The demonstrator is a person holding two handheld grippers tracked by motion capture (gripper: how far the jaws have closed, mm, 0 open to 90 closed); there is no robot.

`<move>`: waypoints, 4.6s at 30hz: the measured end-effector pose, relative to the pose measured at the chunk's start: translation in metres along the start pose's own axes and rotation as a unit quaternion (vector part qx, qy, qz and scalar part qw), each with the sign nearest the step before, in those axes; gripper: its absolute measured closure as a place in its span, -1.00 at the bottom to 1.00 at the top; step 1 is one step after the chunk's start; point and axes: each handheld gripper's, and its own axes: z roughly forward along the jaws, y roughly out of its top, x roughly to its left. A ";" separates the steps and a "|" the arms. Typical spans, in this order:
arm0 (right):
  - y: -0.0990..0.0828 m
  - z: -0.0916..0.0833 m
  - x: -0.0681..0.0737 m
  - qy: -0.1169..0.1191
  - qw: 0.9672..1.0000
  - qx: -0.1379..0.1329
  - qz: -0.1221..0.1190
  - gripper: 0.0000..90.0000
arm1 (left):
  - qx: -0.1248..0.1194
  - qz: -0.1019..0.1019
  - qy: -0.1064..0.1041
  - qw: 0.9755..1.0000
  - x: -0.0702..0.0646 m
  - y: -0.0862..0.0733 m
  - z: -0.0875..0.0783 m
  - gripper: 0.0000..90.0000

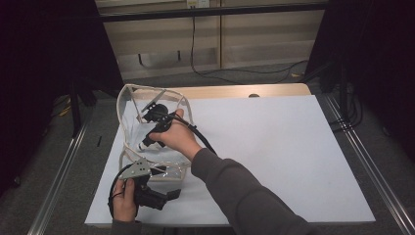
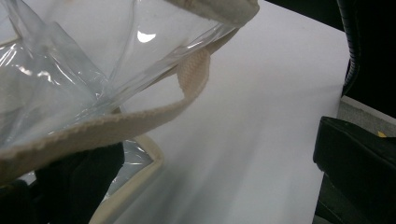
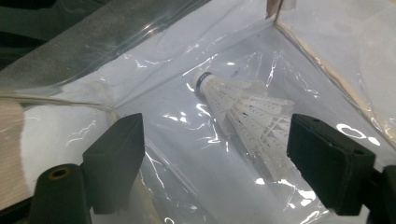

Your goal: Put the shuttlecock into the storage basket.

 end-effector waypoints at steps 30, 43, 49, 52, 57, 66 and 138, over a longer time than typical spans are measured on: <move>-0.009 -0.058 0.009 0.044 0.998 -0.025 -0.028 -0.78 | 0.003 0.000 0.000 1.000 -0.001 -0.001 0.000 -0.95; -0.024 -0.073 0.004 0.067 0.997 -0.032 -0.038 -0.86 | 0.004 0.002 0.002 1.000 0.000 -0.001 0.000 -0.95; -0.029 -0.085 0.001 0.086 0.994 -0.044 -0.044 -0.87 | 0.005 0.004 0.003 1.000 0.000 -0.001 -0.001 -0.94; -0.033 -0.089 -0.002 0.092 0.994 -0.049 -0.043 -0.89 | 0.003 0.002 0.004 1.000 0.000 -0.002 -0.001 -0.94; -0.040 -0.098 -0.004 0.097 0.993 -0.052 -0.052 -0.88 | 0.007 0.003 0.005 1.000 0.000 -0.002 -0.001 -0.94; -0.056 -0.116 -0.012 0.098 0.991 -0.062 -0.060 -0.88 | 0.007 0.003 0.006 1.000 0.000 -0.002 -0.001 -0.94; -0.220 -0.144 -0.086 0.081 0.989 -0.113 -0.047 -0.88 | 0.012 0.003 0.010 1.000 -0.004 -0.002 0.000 -0.95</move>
